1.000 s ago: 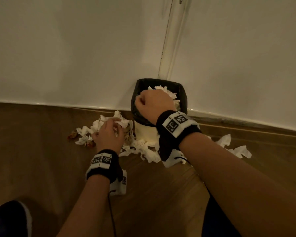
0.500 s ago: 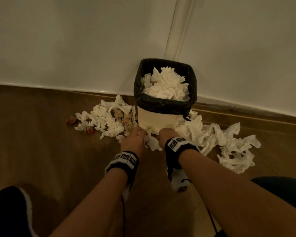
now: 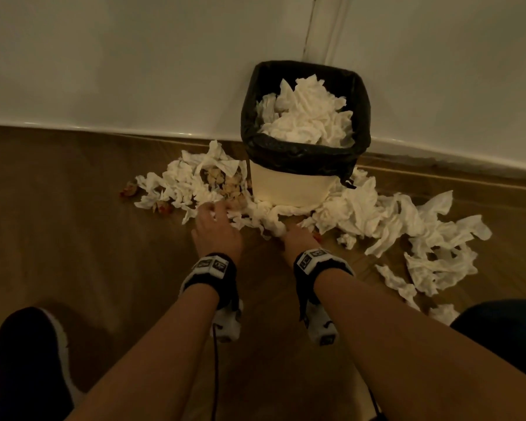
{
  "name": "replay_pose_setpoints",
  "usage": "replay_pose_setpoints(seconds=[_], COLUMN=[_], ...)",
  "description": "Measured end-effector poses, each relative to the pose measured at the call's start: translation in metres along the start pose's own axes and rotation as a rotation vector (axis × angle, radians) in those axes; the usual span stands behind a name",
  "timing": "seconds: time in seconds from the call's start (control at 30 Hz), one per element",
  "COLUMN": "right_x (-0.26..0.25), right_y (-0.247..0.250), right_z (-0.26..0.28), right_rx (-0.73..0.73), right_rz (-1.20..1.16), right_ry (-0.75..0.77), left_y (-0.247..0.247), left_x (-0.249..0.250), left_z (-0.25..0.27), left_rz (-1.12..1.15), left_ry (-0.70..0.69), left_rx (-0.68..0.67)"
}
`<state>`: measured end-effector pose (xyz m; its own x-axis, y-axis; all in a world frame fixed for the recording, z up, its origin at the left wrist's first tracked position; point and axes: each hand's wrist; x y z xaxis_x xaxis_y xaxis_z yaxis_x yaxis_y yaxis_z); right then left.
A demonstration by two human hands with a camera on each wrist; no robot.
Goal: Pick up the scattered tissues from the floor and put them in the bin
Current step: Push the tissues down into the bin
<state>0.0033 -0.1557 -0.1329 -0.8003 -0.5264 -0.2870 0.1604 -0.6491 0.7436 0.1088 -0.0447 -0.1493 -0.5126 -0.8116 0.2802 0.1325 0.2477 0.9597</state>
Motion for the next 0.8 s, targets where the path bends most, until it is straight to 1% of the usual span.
replay_pose_setpoints(seconds=[0.03,0.07,0.1,0.23,0.3,0.37,0.43,0.5,0.53,0.6,0.67,0.73,0.8], right_x=[0.000,0.001,0.000,0.002,0.003,0.004,0.006,0.005,0.006,0.005,0.003,-0.001,-0.005], right_y=[0.003,0.006,0.009,0.013,0.009,0.005,0.004,0.005,0.005,0.006,0.007,0.011,0.018], right_z=[0.000,0.001,0.002,0.003,0.004,0.004,0.003,0.004,0.005,0.007,0.007,0.009,0.011], right_rx=[0.012,0.017,0.027,0.145,0.232,0.275,0.232,0.199,0.211,0.259,0.286,0.248,0.227], right_rz=[-0.016,-0.039,-0.061,-0.227,-0.434,-0.555,-0.523,-0.437,-0.413,-0.472,-0.525,-0.563,-0.582], right_ry=[-0.034,-0.055,-0.071,-0.081,-0.085,-0.065,-0.042,-0.040,-0.051,-0.081,-0.069,-0.089,-0.110], left_y=[-0.001,-0.001,-0.002,-0.005,-0.006,-0.008,-0.010,-0.011,-0.011,-0.010,-0.006,-0.001,0.003], left_x=[-0.006,-0.012,-0.016,-0.023,-0.019,-0.015,-0.015,-0.018,-0.021,-0.025,-0.027,-0.028,-0.029], left_z=[0.002,0.003,0.004,0.002,-0.002,-0.006,-0.011,-0.015,-0.017,-0.020,-0.022,-0.025,-0.025], left_rz=[0.049,0.062,0.053,0.014,-0.013,-0.098,-0.166,-0.162,-0.148,-0.120,-0.084,-0.048,0.038], left_ry=[0.081,0.125,0.133,0.014,-0.042,-0.075,-0.102,-0.108,-0.103,-0.091,-0.083,-0.063,0.000], left_rx=[-0.022,-0.060,-0.100,-0.178,-0.200,-0.265,-0.323,-0.346,-0.354,-0.370,-0.376,-0.380,-0.374])
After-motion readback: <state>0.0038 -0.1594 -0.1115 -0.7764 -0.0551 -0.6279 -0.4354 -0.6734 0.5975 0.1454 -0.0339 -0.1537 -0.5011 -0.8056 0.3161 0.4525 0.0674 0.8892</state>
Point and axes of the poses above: each hand's wrist, its own z-axis away from the middle knuckle, its own y-axis out of the back of the hand, x = y × z, and after that the axes turned 10 degrees about -z, right-handed
